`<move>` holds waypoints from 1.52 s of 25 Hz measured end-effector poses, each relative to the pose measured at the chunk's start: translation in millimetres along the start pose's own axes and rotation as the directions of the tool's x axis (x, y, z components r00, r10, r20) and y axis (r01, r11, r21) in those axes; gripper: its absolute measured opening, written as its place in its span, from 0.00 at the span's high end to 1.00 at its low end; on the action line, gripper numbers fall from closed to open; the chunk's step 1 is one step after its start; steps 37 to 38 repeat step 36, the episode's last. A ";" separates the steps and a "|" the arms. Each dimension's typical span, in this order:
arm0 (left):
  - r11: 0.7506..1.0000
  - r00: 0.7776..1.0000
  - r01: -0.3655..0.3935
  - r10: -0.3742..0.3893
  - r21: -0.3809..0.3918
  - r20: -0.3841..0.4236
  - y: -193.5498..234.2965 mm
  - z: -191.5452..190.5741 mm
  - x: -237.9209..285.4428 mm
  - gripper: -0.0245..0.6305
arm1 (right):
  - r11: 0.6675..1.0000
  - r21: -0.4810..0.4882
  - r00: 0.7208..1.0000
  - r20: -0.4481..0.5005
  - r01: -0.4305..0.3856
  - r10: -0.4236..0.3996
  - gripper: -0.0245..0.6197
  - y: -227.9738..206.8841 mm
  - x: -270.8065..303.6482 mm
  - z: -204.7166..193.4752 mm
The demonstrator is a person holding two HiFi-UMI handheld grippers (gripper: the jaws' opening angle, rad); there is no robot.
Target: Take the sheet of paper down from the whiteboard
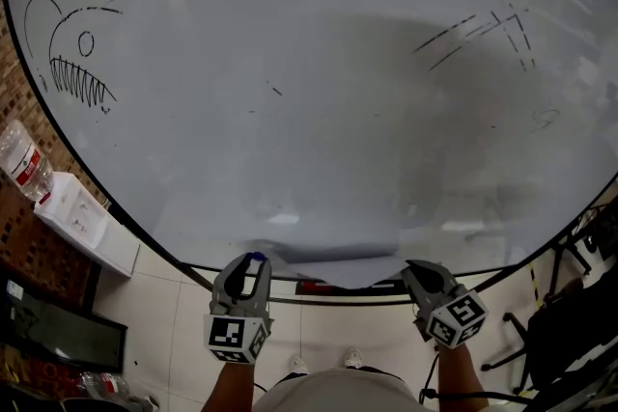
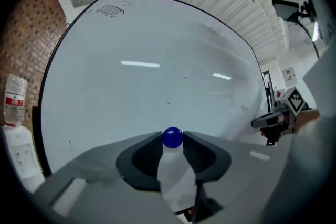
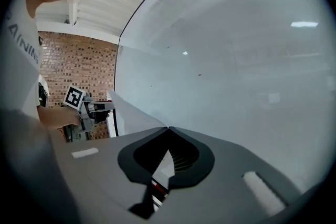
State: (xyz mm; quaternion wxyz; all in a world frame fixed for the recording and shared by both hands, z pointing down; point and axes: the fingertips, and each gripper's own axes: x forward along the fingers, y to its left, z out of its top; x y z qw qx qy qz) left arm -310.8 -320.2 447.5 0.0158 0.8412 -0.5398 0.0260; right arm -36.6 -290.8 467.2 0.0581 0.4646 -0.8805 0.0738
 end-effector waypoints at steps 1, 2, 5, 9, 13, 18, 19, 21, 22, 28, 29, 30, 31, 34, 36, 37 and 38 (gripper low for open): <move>1.000 1.000 0.005 -0.005 -0.020 0.001 1.8 -3.6 -2.1 0.77 | 1.000 0.006 1.000 -0.002 0.019 -0.019 0.95 -6.1 -7.0 -3.7; 0.999 1.000 0.009 -0.009 -0.036 0.001 3.2 -6.9 -3.8 0.77 | 0.999 0.010 0.999 -0.006 0.039 -0.039 0.95 -11.5 -13.4 -7.0; 0.998 1.000 0.022 -0.022 -0.060 0.001 1.8 -14.0 -4.4 0.77 | 0.996 0.015 0.996 -0.015 0.083 -0.083 0.95 -22.2 -26.9 -13.1; 0.996 0.999 0.051 -0.052 -0.069 -0.016 -8.5 -24.1 1.2 0.77 | 0.994 0.012 0.994 -0.005 0.113 -0.113 0.95 -24.4 -29.1 -12.8; 0.994 0.996 0.082 -0.084 -0.069 -0.030 -19.3 -30.3 6.8 0.77 | 0.991 0.011 0.991 0.001 0.131 -0.131 0.95 -23.3 -23.3 -11.9; 0.993 0.994 0.100 -0.102 -0.063 -0.033 -23.6 -30.6 12.3 0.77 | 0.989 0.022 0.989 0.000 0.145 -0.145 0.95 -25.5 -19.8 -12.7; 0.993 0.994 0.101 -0.104 -0.064 -0.033 -24.1 -30.9 13.0 0.77 | 0.989 0.021 0.989 -0.001 0.146 -0.146 0.95 -25.8 -19.5 -12.9; 0.992 0.994 0.105 -0.107 -0.065 -0.034 -25.6 -31.7 14.0 0.77 | 0.989 0.022 0.989 -0.004 0.146 -0.146 0.95 -26.2 -19.6 -13.6; 0.992 0.993 0.107 -0.109 -0.065 -0.035 -26.6 -31.8 14.5 0.77 | 0.989 0.023 0.989 -0.005 0.145 -0.145 0.95 -26.4 -19.8 -14.0; 0.991 0.992 0.118 -0.120 -0.059 -0.038 -30.5 -31.8 17.7 0.77 | 0.988 0.031 0.989 -0.008 0.149 -0.148 0.95 -27.7 -21.8 -17.4; 0.991 0.992 0.119 -0.121 -0.059 -0.038 -31.0 -31.6 17.9 0.77 | 0.988 0.031 0.989 -0.009 0.149 -0.149 0.95 -27.8 -22.2 -17.7; 0.991 0.992 0.119 -0.122 -0.059 -0.038 -31.4 -31.5 18.2 0.77 | 0.988 0.030 0.989 -0.010 0.149 -0.149 0.95 -27.8 -22.5 -17.8; 0.991 0.992 0.120 -0.122 -0.057 -0.038 -31.8 -31.6 18.5 0.77 | 0.988 0.029 0.989 -0.011 0.149 -0.149 0.95 -27.9 -22.8 -17.6; 0.991 0.991 0.123 -0.125 -0.050 -0.037 -32.8 -31.4 19.0 0.77 | 0.989 0.022 0.989 -0.011 0.148 -0.147 0.95 -27.1 -22.7 -16.3; 0.991 0.991 0.127 -0.129 -0.051 -0.034 -33.8 -30.3 19.3 0.77 | 0.989 0.014 0.989 -0.011 0.145 -0.144 0.95 -26.2 -22.1 -15.2; 0.991 0.991 0.127 -0.129 -0.051 -0.034 -33.8 -30.3 19.3 0.77 | 0.989 0.014 0.989 -0.011 0.145 -0.144 0.95 -26.2 -22.1 -15.2; 0.991 0.991 0.127 -0.129 -0.051 -0.034 -33.8 -30.3 19.3 0.77 | 0.989 0.014 0.989 -0.011 0.145 -0.144 0.95 -26.2 -22.1 -15.2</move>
